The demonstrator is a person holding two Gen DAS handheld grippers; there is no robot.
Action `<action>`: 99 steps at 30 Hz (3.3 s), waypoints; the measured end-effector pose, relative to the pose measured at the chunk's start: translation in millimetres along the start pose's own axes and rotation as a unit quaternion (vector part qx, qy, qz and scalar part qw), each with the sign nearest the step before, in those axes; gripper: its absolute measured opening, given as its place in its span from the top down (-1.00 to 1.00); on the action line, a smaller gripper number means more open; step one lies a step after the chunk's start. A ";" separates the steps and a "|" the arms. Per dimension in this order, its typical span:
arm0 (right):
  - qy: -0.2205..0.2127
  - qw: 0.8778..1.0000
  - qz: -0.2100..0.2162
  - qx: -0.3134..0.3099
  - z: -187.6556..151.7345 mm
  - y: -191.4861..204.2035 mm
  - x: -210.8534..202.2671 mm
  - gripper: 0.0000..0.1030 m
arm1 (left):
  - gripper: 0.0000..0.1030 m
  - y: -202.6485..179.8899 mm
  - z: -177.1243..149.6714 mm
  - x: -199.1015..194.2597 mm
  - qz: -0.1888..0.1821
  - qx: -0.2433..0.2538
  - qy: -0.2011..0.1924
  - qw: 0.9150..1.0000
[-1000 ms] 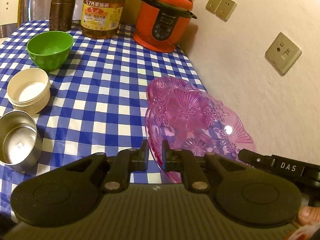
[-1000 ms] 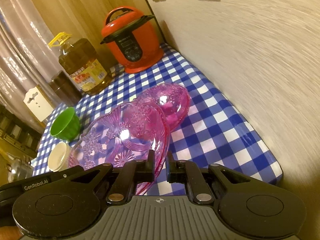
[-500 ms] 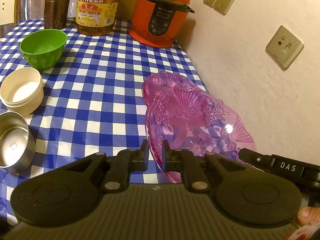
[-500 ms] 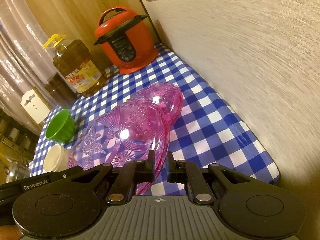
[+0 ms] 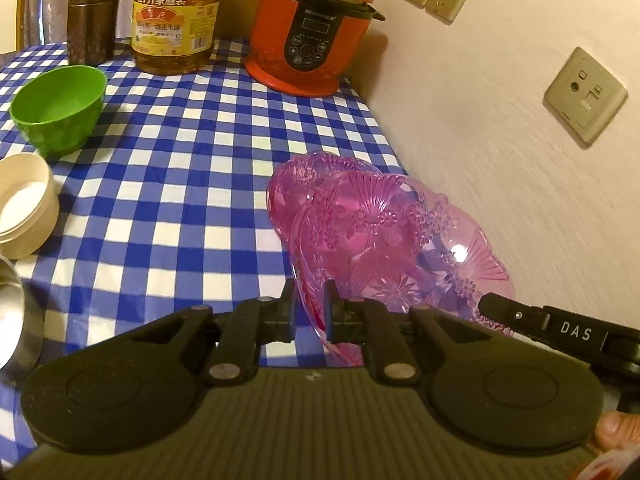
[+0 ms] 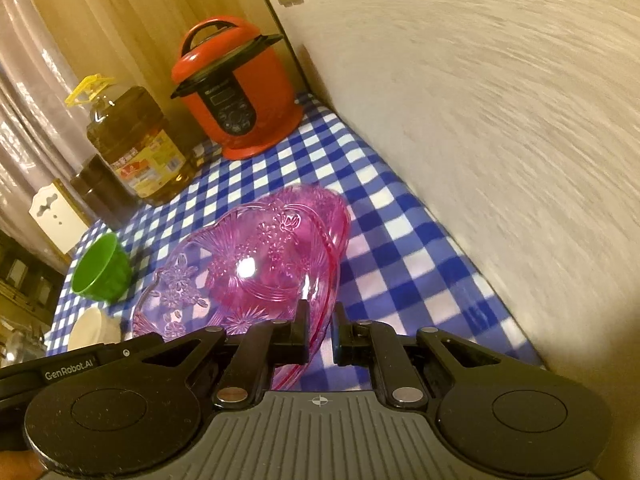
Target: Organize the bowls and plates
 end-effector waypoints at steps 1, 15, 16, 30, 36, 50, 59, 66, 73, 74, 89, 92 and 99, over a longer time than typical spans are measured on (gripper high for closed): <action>-0.001 1.000 -0.001 -0.001 3.3 0.0 4.0 0.81 | 0.79 0.0 2.8 4.2 0.001 0.000 0.000 1.000; 0.003 0.999 -0.020 -0.028 44.1 2.0 69.8 0.81 | 0.78 6.3 44.2 71.6 0.007 0.002 0.012 1.000; 0.006 0.999 -0.022 -0.031 46.2 1.7 75.0 0.81 | 0.78 6.8 46.1 76.1 0.007 0.003 0.014 1.000; 0.026 0.996 -0.046 -0.078 57.9 4.4 120.0 0.79 | 0.75 10.6 61.5 118.3 0.015 0.029 0.039 0.999; 0.030 0.994 -0.051 -0.088 54.9 5.5 125.0 0.78 | 0.72 8.5 59.0 124.7 0.021 0.045 0.042 0.998; 0.028 0.997 -0.031 -0.070 55.0 -1.7 126.0 0.36 | 0.33 2.9 57.2 123.9 0.029 0.087 0.030 0.995; 0.014 0.999 -0.027 -0.040 51.7 -13.8 110.7 0.11 | 0.31 18.8 56.6 105.7 0.027 0.050 0.011 0.998; 0.018 0.999 -0.032 -0.026 42.8 -13.3 91.0 0.11 | 0.31 20.5 48.0 80.6 0.018 0.028 0.000 0.999; 0.013 0.999 -0.029 -0.024 31.9 -1.4 60.8 0.11 | 0.31 22.8 30.9 46.6 0.012 0.013 -0.001 1.000; 0.013 0.999 -0.029 -0.025 30.0 0.2 56.8 0.11 | 0.31 23.2 28.5 41.2 0.012 0.011 -0.002 1.000; 0.019 0.999 0.006 -0.037 -12.3 47.0 -12.9 0.11 | 0.31 41.5 -9.7 -50.9 0.019 -0.010 -0.023 0.999; 0.020 0.998 0.014 -0.050 -19.9 60.5 -21.3 0.11 | 0.30 48.8 -15.1 -67.0 0.030 -0.011 -0.025 0.999; 0.019 0.996 0.029 -0.079 -35.7 88.3 -33.7 0.11 | 0.30 67.1 -29.5 -95.7 0.053 -0.010 -0.028 0.998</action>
Point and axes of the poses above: each gripper's, at about its wrist camera, not at the fingertips, and x roughly the way its jaws point, y to its left, z to its top, the point moved 2 cm from there along x, roughly the way its jaws point, and after that the axes turned 2 degrees about -y, right-handed, at the moved point
